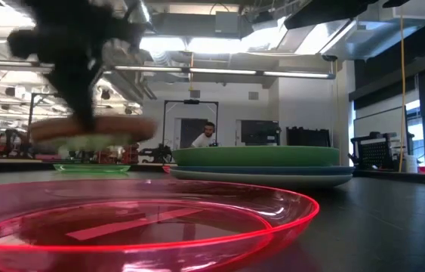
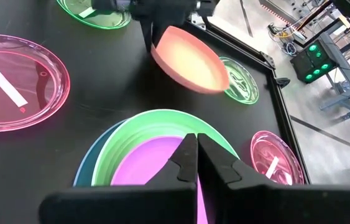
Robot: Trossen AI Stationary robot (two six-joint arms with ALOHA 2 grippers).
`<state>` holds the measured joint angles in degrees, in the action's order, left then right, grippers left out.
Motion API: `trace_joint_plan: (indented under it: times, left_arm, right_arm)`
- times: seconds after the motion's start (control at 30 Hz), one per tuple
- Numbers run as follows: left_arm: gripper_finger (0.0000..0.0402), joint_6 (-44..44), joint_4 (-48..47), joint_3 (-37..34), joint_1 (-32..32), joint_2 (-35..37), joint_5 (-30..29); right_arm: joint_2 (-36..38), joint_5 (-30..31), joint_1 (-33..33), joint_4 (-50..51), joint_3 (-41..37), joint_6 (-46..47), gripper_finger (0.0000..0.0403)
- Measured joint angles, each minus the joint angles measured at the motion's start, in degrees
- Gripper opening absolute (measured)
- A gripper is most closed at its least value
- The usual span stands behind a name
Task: Stack plastic plates
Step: Stack the orange plate on top of the purple plate
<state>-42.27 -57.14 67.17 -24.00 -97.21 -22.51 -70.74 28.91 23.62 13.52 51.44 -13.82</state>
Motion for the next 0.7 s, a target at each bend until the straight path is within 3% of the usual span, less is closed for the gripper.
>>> trace_joint_plan:
  times: [0.17, 0.33, 0.43, 0.7]
  left_arm:
    - [0.0012, 17.9, 7.4, 6.0, -0.7, 0.0, -5.4]
    - [0.0013, 37.1, 26.9, 5.3, 0.6, 0.0, -5.0]
    - [0.0013, 46.2, 38.8, 2.5, 2.5, 0.0, -0.9]
    - [0.0013, 50.4, 59.5, -4.8, 9.3, 0.0, 9.3]
  right_arm:
    - [0.0, 0.0, 0.0, 0.0, 0.0, -0.1, 0.0001]
    - [0.0, 0.0, 0.0, -0.3, 0.0, -1.1, 0.0001]
    - [0.1, 0.4, 0.0, -2.7, 0.0, -4.3, 0.0001]
    - [1.8, 0.1, 0.0, -8.7, 0.0, -7.6, 0.0001]
